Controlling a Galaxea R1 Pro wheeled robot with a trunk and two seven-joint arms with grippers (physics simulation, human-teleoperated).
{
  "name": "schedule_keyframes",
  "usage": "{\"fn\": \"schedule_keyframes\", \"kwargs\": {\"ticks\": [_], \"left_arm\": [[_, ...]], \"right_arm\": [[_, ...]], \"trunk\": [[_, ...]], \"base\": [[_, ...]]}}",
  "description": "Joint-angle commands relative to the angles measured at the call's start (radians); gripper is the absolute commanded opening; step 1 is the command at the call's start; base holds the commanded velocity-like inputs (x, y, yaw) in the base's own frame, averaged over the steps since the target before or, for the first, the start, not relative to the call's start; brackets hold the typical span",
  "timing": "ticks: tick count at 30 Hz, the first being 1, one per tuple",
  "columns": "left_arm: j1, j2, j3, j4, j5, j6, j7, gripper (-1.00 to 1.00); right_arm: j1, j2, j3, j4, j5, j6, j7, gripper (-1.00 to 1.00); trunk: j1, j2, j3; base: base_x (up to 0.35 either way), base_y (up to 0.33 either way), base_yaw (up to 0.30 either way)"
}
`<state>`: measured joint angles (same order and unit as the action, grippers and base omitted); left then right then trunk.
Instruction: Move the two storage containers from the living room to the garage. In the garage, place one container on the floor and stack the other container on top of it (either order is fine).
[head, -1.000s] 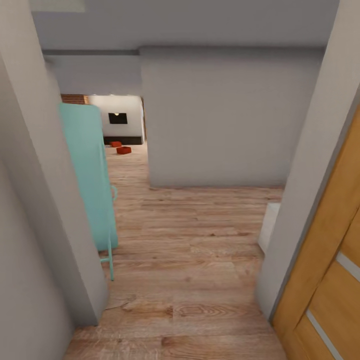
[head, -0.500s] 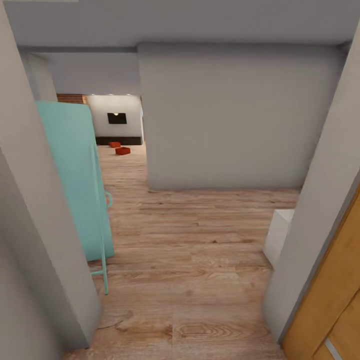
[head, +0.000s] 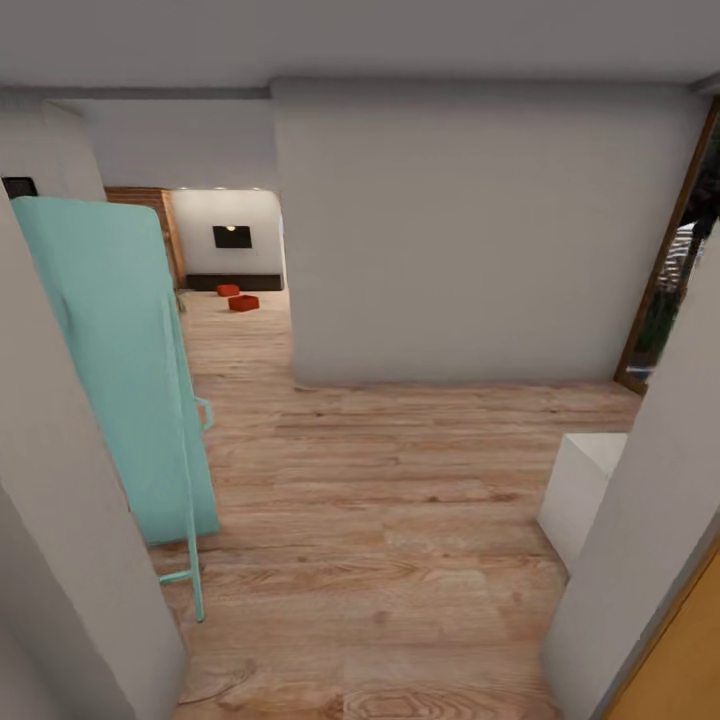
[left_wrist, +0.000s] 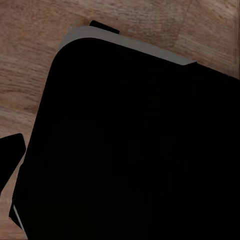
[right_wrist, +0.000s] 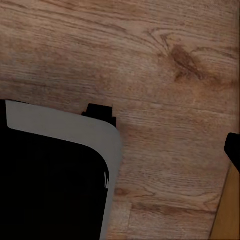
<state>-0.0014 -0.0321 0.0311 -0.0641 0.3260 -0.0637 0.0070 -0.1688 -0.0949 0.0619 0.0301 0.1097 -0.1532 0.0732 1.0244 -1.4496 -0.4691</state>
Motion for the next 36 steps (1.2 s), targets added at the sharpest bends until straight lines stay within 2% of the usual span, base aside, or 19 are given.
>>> {"fn": "schedule_keyframes", "kwargs": {"ticks": [1,36], "left_arm": [[0.0,0.0,0.003,0.0,0.003,-0.002,0.001,1.0],[0.0,0.0,0.003,0.0,0.004,0.001,0.001,1.0]], "right_arm": [[-0.001,0.0,0.006,0.003,0.005,-0.009,0.001,1.0],[-0.001,-0.002,0.006,0.003,0.005,-0.002,-0.012,1.0]], "trunk": [[0.001,0.0,-0.001],[0.001,0.0,-0.001]], "base": [[0.321,0.0,0.0],[0.321,0.0,0.0]]}}
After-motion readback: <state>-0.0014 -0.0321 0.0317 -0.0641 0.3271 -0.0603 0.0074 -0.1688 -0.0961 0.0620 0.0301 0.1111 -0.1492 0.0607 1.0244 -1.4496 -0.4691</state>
